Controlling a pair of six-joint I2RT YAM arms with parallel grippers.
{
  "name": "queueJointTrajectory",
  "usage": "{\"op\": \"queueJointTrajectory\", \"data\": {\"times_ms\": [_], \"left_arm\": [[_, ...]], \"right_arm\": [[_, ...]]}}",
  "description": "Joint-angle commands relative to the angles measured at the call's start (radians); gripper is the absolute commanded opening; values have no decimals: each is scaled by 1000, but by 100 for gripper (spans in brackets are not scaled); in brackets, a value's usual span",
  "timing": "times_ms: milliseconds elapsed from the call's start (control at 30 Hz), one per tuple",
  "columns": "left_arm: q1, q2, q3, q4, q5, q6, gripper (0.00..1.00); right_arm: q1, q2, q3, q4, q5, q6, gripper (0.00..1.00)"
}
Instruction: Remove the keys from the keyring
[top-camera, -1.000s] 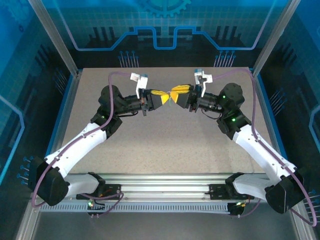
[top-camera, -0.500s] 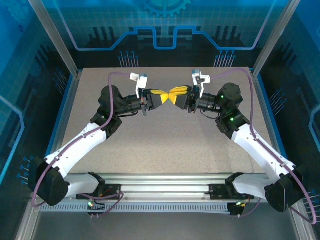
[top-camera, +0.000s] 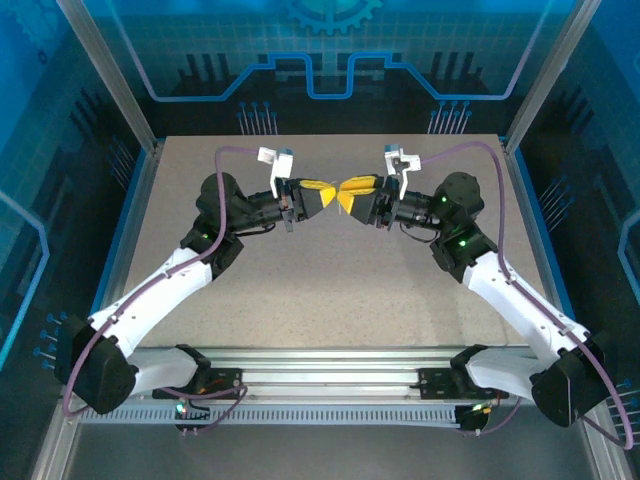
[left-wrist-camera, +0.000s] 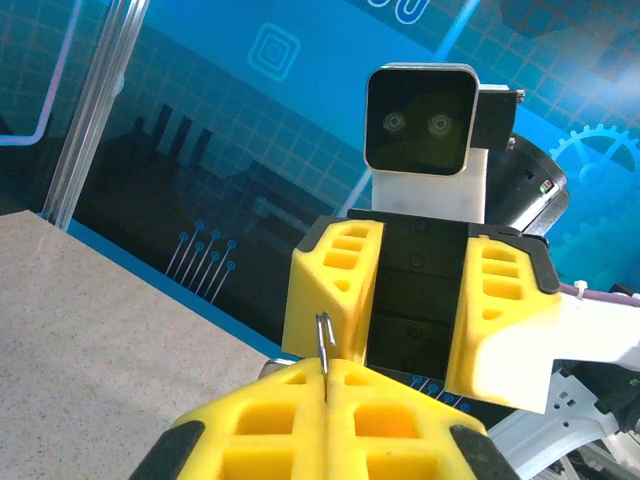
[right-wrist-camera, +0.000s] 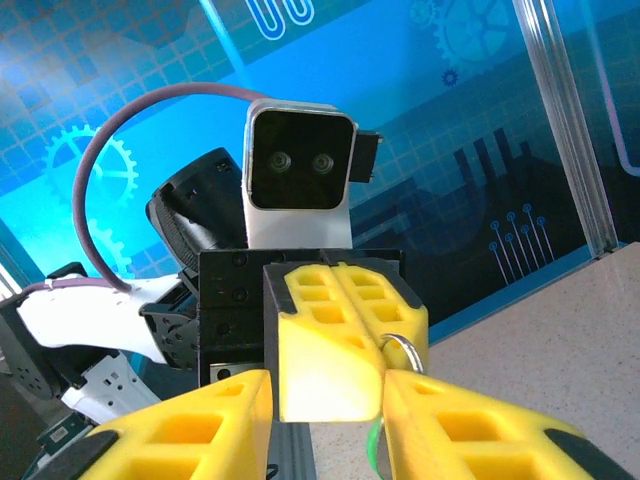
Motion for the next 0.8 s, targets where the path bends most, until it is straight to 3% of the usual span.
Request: {"op": "queueJointTrajectory", "data": {"times_ms": [0,500,767], "left_arm": [[-7,-42,-14,36,6,30,0],[-8,-26,-9,71,23,3,0],[-9,-20,-10,77,35,-5,0]], "right_arm": [[-27,-38,-21,43,41,18,33],[3,28,12,119,-12,64,31],[11,50,22,156,-23,82,18]]}}
